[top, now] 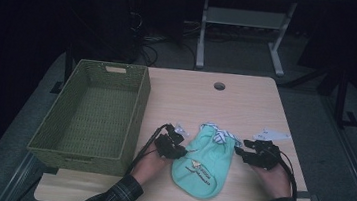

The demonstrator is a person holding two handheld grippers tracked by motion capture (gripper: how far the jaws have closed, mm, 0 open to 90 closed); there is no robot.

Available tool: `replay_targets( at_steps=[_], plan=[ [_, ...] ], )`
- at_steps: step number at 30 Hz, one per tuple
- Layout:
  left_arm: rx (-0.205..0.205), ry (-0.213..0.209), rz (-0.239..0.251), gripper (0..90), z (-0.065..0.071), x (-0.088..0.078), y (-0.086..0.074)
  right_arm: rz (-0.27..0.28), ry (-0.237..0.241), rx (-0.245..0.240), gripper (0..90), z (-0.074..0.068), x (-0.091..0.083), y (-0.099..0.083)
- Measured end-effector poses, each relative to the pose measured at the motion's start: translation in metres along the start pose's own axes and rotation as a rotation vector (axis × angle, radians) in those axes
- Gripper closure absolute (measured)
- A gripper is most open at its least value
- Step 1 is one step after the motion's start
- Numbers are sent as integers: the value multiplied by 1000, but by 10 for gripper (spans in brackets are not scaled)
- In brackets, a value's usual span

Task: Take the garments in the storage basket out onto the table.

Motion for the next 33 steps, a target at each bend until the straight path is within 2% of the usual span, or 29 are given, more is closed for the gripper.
replay_targets(
  at_steps=[4, 7, 17, 21, 23, 27, 33],
  plan=[
    [3, -4, -11, 822, 0, 0, 1, -13, 3, -1, 576, 5, 12, 6],
    [8, -4, -12, 832, 1, 0, 1, 4, 2, -1, 620, 9, 19, 11],
    [23, 17, -4, 840, 3, 0, 0, -26, 34, 32, 715, 12, 39, 2],
    [21, 14, -4, 844, 3, 1, 1, -38, 29, 23, 827, 12, 45, 0],
    [17, 11, -5, 846, 3, 1, 1, -32, 41, 41, 866, 14, 46, -1],
    [-5, -14, 1, 849, -1, 0, 0, -24, 45, 50, 881, 16, 47, -2],
    [-16, -6, 8, 850, -5, -3, -2, -33, 30, 45, 884, 19, 46, -1]
  ],
)
Point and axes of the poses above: each handheld gripper's, and its own axes: x roughly forward along the jaws, y roughly out of its top, z roughly to its right, the point moved 4 cm from there along x, roughly forward along the jaws, and after that the axes turned 14 degrees about -x, right-handed, at the moved point
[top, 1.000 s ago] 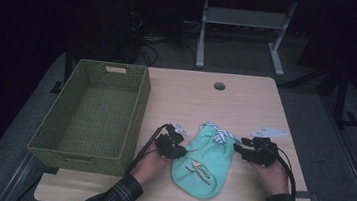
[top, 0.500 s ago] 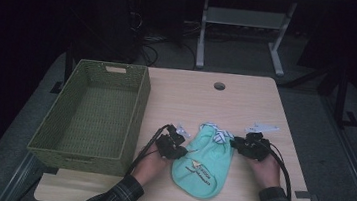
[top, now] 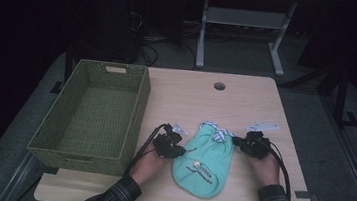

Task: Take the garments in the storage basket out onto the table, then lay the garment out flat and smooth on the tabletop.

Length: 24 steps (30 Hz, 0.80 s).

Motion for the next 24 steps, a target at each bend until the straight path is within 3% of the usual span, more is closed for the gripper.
replay_targets(
  at_steps=[11, 16, 19, 22, 24],
  plan=[
    [-17, 27, -4, 853, 2, -6, -5, 0, -46, -20, 889, 3, -3, -1],
    [-23, -18, -9, 851, 8, -7, -9, 3, -48, -23, 889, 4, -3, 0],
    [-32, -65, -22, 850, 13, -8, -12, 7, -65, -16, 889, 5, -2, 1],
    [-25, -85, -18, 845, 20, -8, -15, 4, -78, -12, 889, 6, 1, 0],
    [-6, -75, -13, 820, 23, -9, -15, 6, -77, -12, 873, 5, 2, 0]
  ],
)
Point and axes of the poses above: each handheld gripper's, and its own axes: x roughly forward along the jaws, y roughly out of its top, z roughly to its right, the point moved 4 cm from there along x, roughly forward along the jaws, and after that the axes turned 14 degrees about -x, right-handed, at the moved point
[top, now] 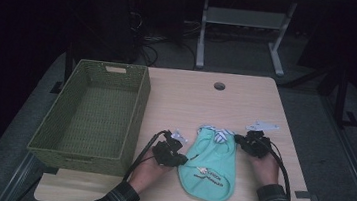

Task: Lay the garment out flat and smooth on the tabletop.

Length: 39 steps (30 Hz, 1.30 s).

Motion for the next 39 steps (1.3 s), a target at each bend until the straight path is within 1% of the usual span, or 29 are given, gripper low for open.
replay_targets(
  at_steps=[2, 4, 5, 6, 7, 8, 10, 11, 13, 14, 16, 19, 22, 24, 27, 28, 31, 33, 34, 36, 38, 39],
  plan=[
    [4, 12, 22, 741, 0, -1, 2, 13, 3, -6, 768, 0, -1, 1],
    [14, 34, 44, 682, -1, -4, 6, 17, 2, 2, 700, 0, -3, 1],
    [14, 37, 49, 666, -1, -5, 7, 24, 5, 6, 671, 0, -4, 2],
    [15, 36, 56, 659, -2, -7, 8, 23, 6, 6, 656, 0, -5, 2],
    [16, 38, 61, 657, -2, -8, 11, 26, 4, 8, 653, -1, -7, 3],
    [15, 40, 69, 658, -4, -9, 14, 28, 10, 0, 653, -1, -8, 3],
    [14, 41, 83, 661, -5, -10, 19, 28, 15, 5, 653, -3, -11, 4],
    [16, 40, 79, 670, -6, -9, 21, 29, 18, -2, 672, -3, -13, 4],
    [17, 41, 82, 710, -7, -7, 25, 26, 31, 5, 731, -6, -17, 4],
    [20, 36, 80, 742, -8, -5, 28, 29, 44, 7, 778, -7, -19, 4],
    [24, 40, 77, 807, -8, -2, 31, 29, 60, -6, 838, -12, -23, 5],
    [27, 41, 69, 886, -9, 3, 38, 15, 86, -10, 885, -19, -27, 5],
    [33, 43, 74, 895, -9, 5, 49, 16, 122, 6, 894, -24, -31, 3],
    [38, 49, 82, 895, -9, 7, 57, 25, 129, 3, 895, -29, -35, 2],
    [48, 52, 89, 895, -9, 10, 71, 10, 147, -1, 894, -35, -37, -2],
    [49, 55, 89, 895, -9, 11, 74, 5, 149, -4, 894, -37, -38, -3],
    [42, 53, 94, 895, -9, 17, 86, 13, 154, -9, 894, -39, -42, -6],
    [50, 55, 89, 895, -10, 23, 94, 6, 160, -14, 894, -42, -46, -9],
    [48, 56, 86, 894, -11, 28, 98, 2, 163, -9, 893, -43, -46, -10],
    [44, 60, 77, 895, -12, 37, 103, 0, 166, -18, 893, -45, -47, -13],
    [34, 62, 72, 895, -13, 45, 106, -8, 173, -8, 893, -48, -49, -17],
    [37, 68, 69, 895, -14, 49, 107, -10, 178, -13, 893, -49, -50, -19]
  ],
)
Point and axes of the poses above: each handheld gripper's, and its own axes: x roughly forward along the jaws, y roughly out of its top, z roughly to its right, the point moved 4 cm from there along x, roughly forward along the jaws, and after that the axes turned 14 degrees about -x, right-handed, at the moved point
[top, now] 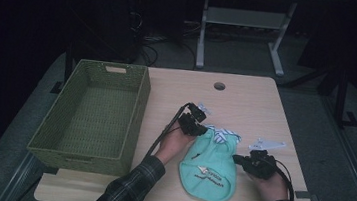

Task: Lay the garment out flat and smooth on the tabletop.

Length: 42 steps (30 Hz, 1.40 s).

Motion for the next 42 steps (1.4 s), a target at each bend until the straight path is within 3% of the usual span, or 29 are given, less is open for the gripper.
replay_targets(
  at_steps=[7, 12, 16, 25, 34, 39, 42],
  plan=[
    [-1, 21, -23, 895, 0, 20, 2, -20, 40, -15, 894, -15, -2, -8],
    [-5, 33, -20, 895, -1, 23, 1, -43, 67, -30, 895, -21, 1, -12],
    [-5, 45, -34, 895, -5, 21, 0, -68, 62, -40, 896, -21, 3, -13],
    [-23, 41, -23, 896, -13, 13, -8, -74, 32, -7, 896, -10, -1, -17],
    [-48, 21, -16, 895, -13, 3, -22, -91, -29, -12, 896, 6, -1, -17],
    [-34, 19, -23, 895, -10, -4, -31, -94, -48, -22, 895, 8, -2, -16],
    [-35, 14, 4, 895, -10, -9, -32, -60, -50, -33, 895, 5, -6, -12]
  ],
)
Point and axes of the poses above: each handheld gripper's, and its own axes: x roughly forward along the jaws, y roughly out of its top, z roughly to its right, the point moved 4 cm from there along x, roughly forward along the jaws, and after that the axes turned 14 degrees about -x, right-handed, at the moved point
